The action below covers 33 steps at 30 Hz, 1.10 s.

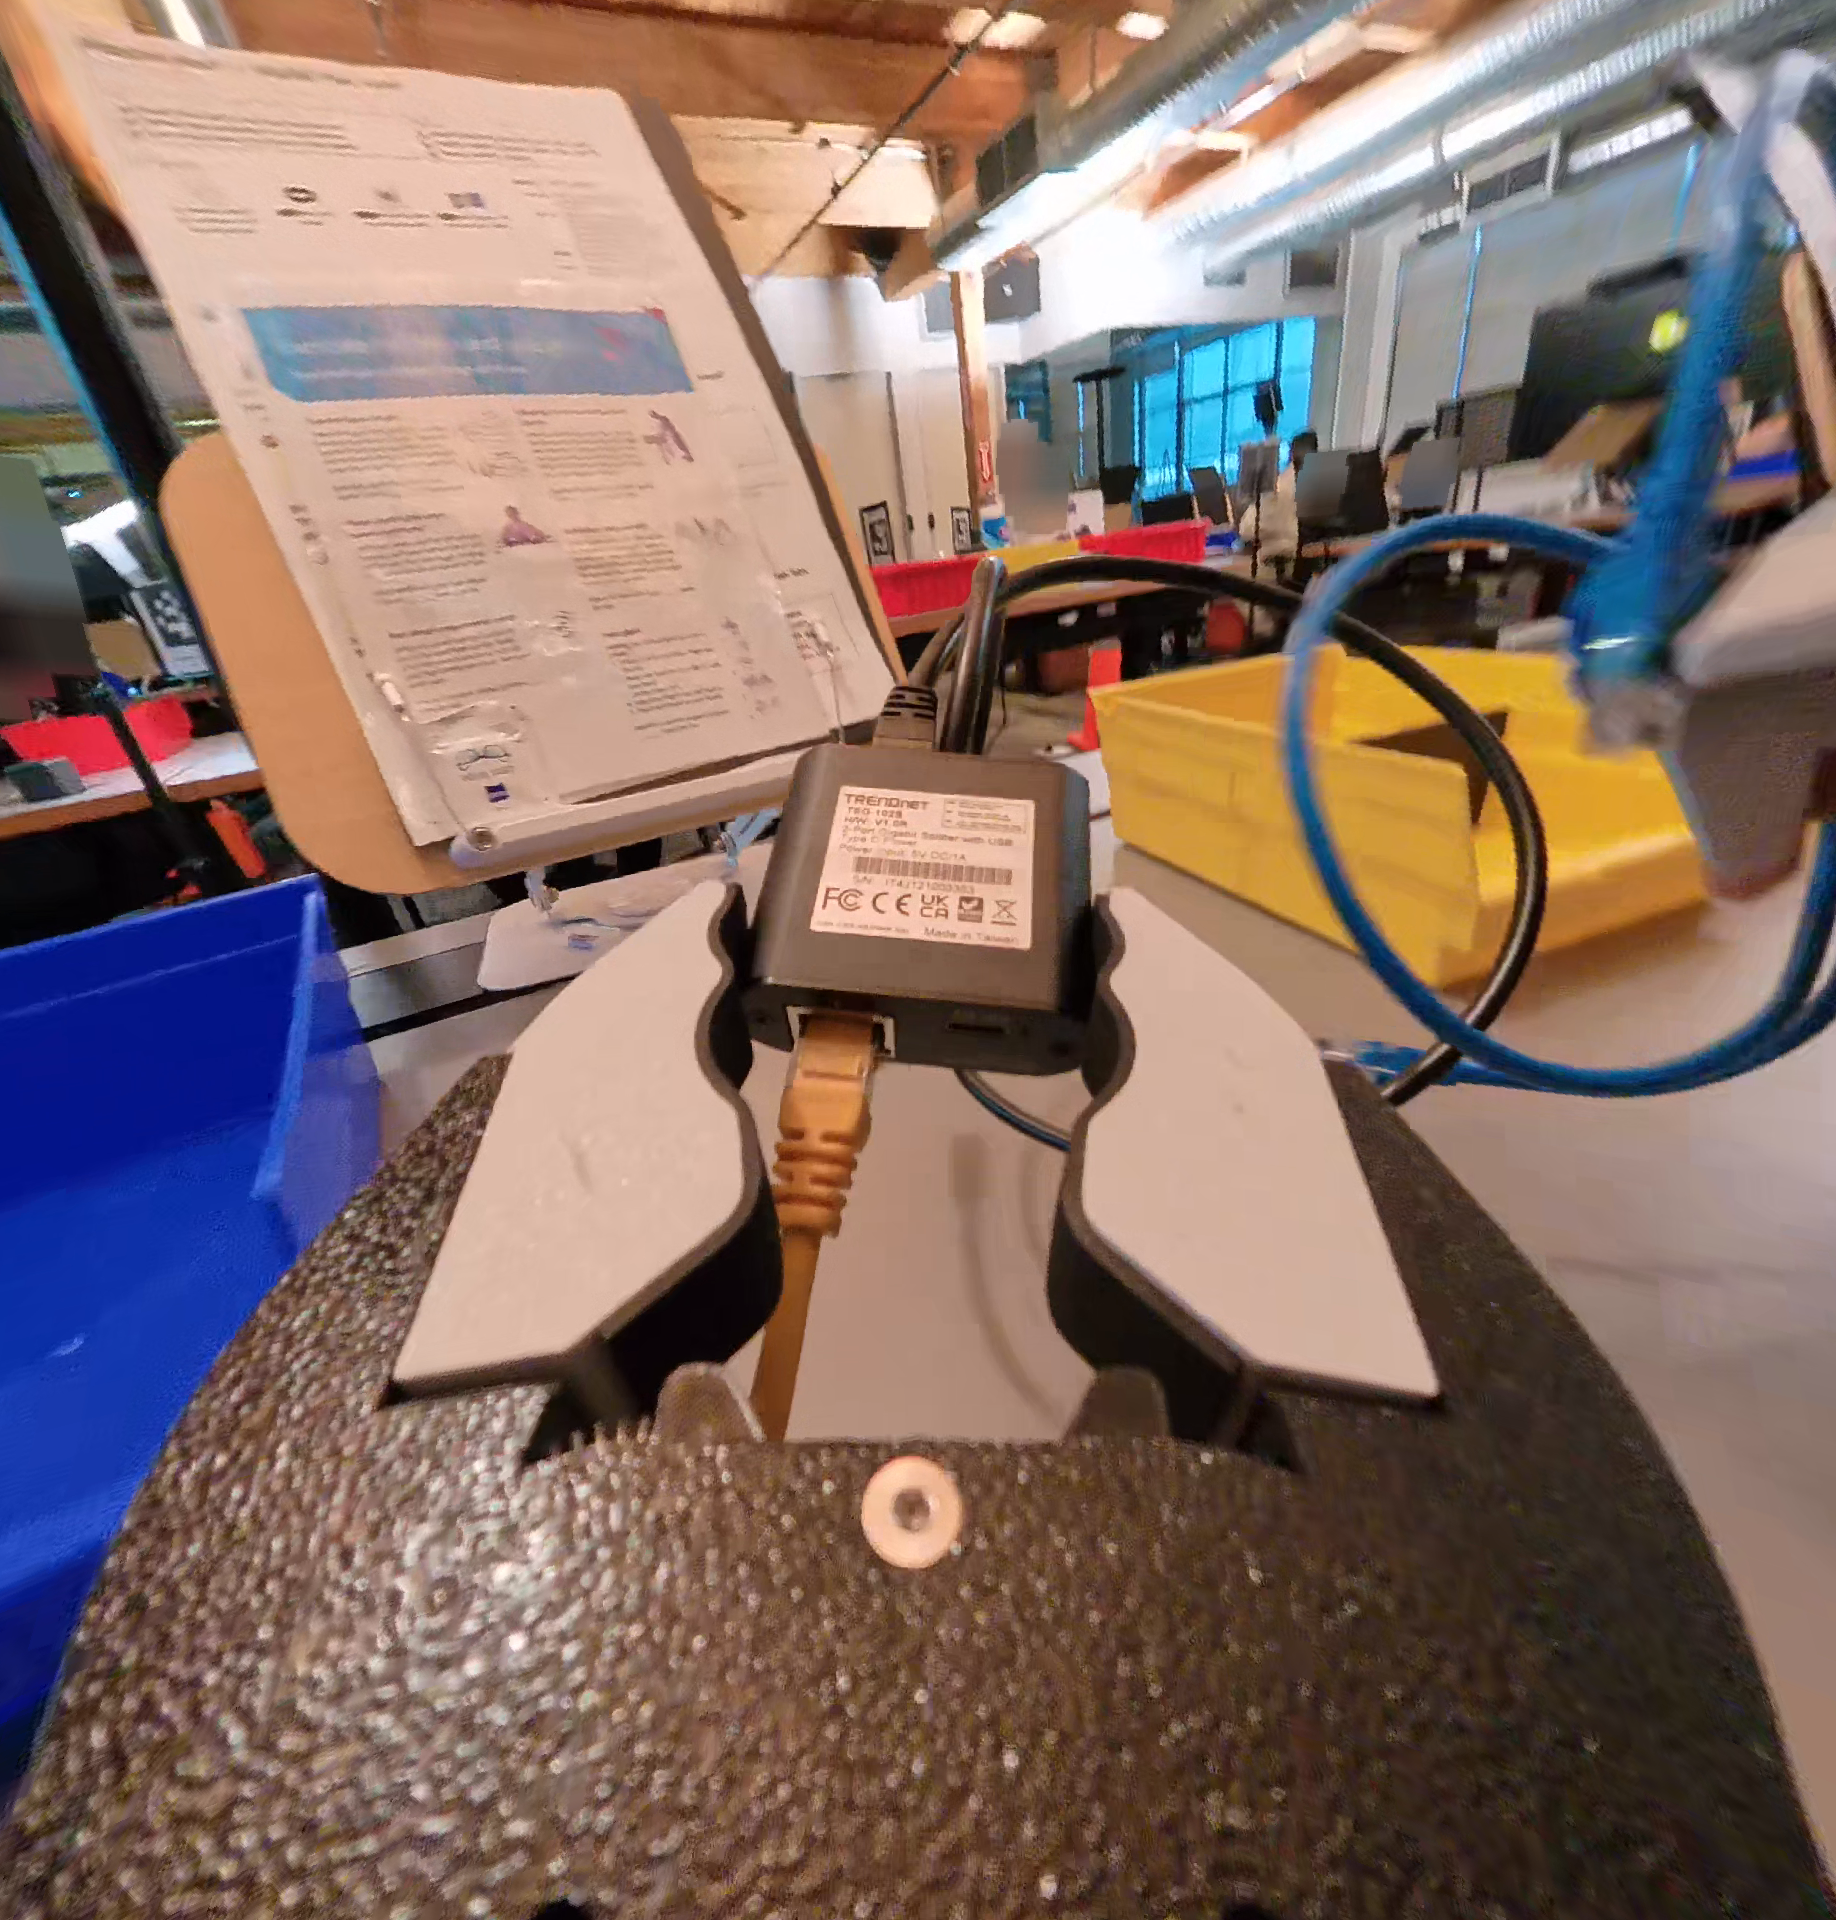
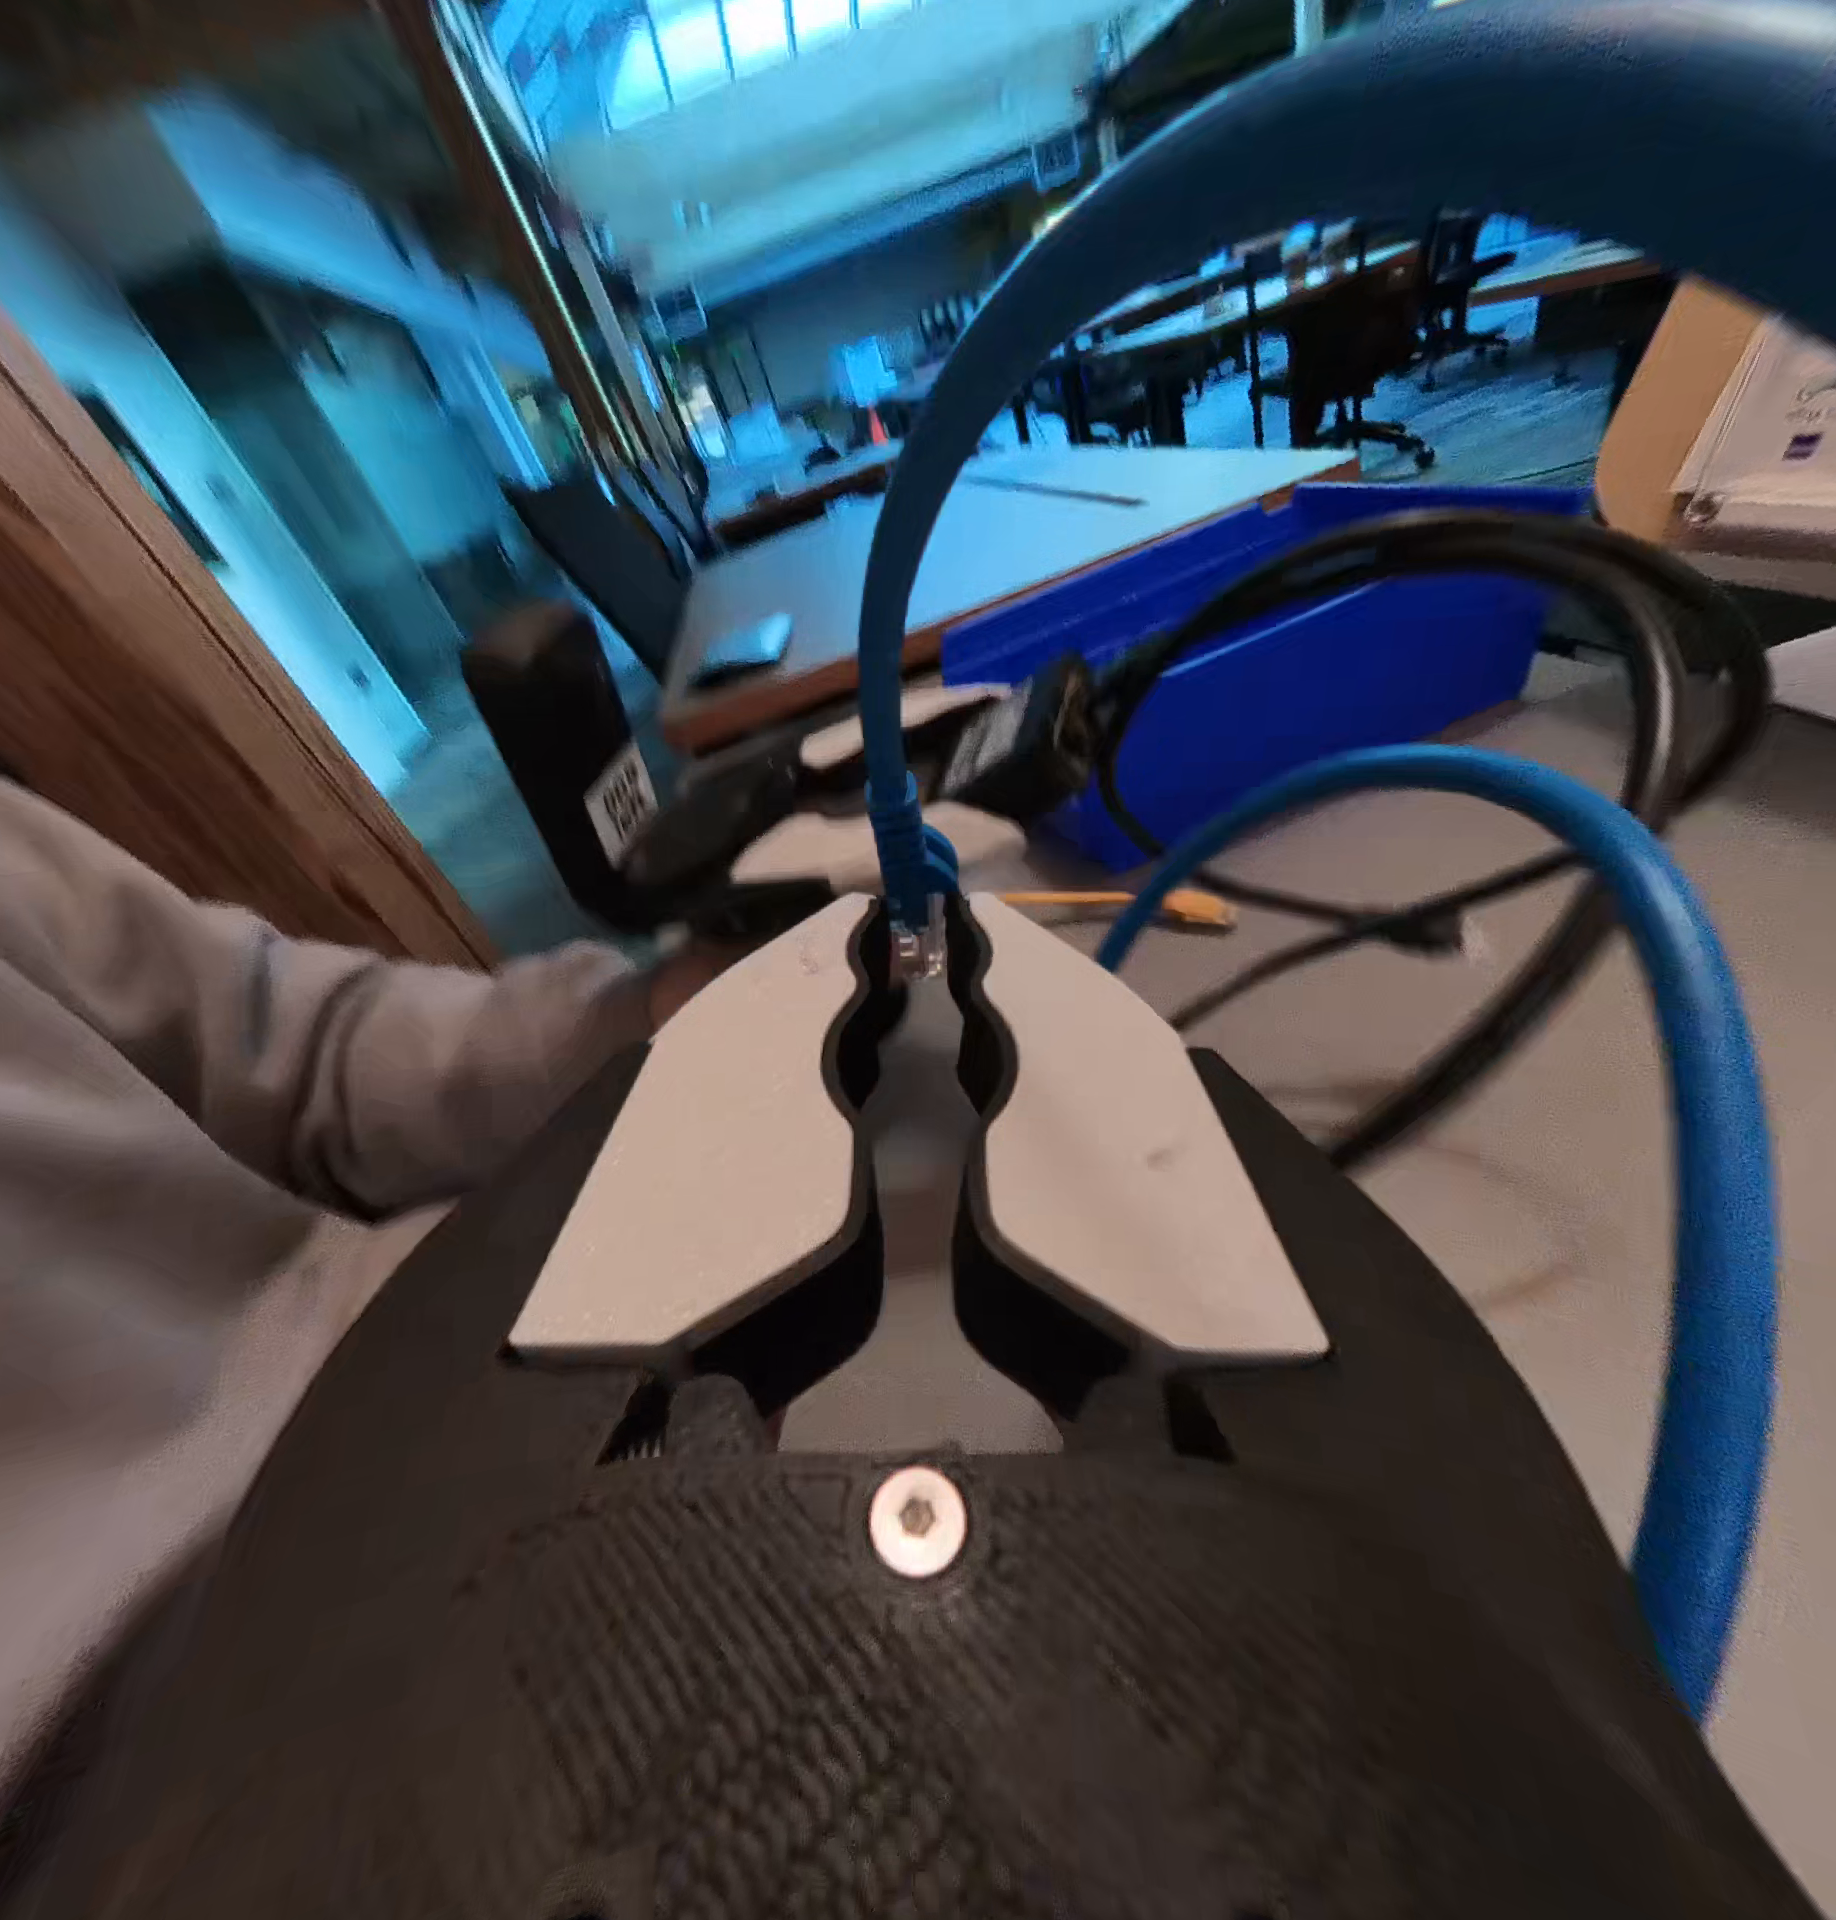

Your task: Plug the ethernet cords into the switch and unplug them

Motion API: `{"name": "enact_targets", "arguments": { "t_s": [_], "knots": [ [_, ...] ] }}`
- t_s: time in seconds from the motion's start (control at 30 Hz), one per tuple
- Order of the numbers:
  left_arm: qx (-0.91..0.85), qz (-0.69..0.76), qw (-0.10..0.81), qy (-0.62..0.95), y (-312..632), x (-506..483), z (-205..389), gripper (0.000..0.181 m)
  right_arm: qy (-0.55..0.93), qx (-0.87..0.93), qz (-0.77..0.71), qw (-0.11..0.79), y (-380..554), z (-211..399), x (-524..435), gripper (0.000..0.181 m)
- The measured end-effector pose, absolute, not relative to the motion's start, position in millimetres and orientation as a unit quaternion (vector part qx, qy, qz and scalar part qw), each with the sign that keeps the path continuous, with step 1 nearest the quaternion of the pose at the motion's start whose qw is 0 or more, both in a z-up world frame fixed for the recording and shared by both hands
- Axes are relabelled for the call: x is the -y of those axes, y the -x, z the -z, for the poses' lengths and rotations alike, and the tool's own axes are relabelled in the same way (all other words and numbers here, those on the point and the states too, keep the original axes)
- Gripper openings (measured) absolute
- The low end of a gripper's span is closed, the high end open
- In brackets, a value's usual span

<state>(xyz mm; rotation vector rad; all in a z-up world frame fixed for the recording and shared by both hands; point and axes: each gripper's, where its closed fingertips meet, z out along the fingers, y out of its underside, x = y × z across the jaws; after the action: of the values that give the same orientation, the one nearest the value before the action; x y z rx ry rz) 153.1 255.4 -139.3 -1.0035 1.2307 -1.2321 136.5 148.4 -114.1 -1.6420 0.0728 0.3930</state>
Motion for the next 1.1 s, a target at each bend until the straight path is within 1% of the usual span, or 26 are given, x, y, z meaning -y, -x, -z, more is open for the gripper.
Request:
{"name": "enact_targets", "arguments": {
  "t_s": [0.07, 0.17, 0.27, 0.33, 0.43, 0.63, 0.77, 1.0, 1.03, 1.1],
  "knots": [
    [-0.495, 0.525, 0.539, 0.433, -149, -269, 130, 0.061, 0.738, -0.003, -0.155, 0.656, -133, 110, -141, 0.011],
    [-0.486, 0.501, 0.563, 0.443, -146, -290, 125, 0.061, 0.692, 0.039, -0.220, 0.686, -115, 76, -119, 0.011],
    [-0.476, 0.497, 0.572, 0.446, -143, -299, 121, 0.061, 0.709, 0.047, -0.182, 0.680, -121, 63, -97, 0.011],
    [-0.473, 0.498, 0.575, 0.444, -141, -302, 115, 0.061, 0.716, 0.033, -0.133, 0.685, -136, 57, -82, 0.011],
    [-0.475, 0.497, 0.584, 0.431, -138, -302, 108, 0.061, 0.709, 0.013, -0.109, 0.697, -162, 44, -58, 0.011],
    [-0.490, 0.505, 0.573, 0.419, -139, -293, 108, 0.061, 0.765, -0.018, -0.077, 0.640, -246, 47, -32, 0.012],
    [-0.500, 0.509, 0.563, 0.417, -142, -287, 114, 0.061, 0.776, -0.075, -0.108, 0.617, -306, 66, -21, 0.012],
    [-0.514, 0.515, 0.539, 0.424, -148, -280, 128, 0.061, 0.758, -0.278, -0.189, 0.559, -381, 150, -3, 0.012],
    [-0.515, 0.514, 0.538, 0.425, -149, -281, 130, 0.061, 0.754, -0.294, -0.194, 0.555, -384, 157, -2, 0.012],
    [-0.519, 0.512, 0.536, 0.426, -149, -282, 132, 0.062, 0.757, -0.333, -0.153, 0.542, -396, 169, 3, 0.012]
  ]
}}
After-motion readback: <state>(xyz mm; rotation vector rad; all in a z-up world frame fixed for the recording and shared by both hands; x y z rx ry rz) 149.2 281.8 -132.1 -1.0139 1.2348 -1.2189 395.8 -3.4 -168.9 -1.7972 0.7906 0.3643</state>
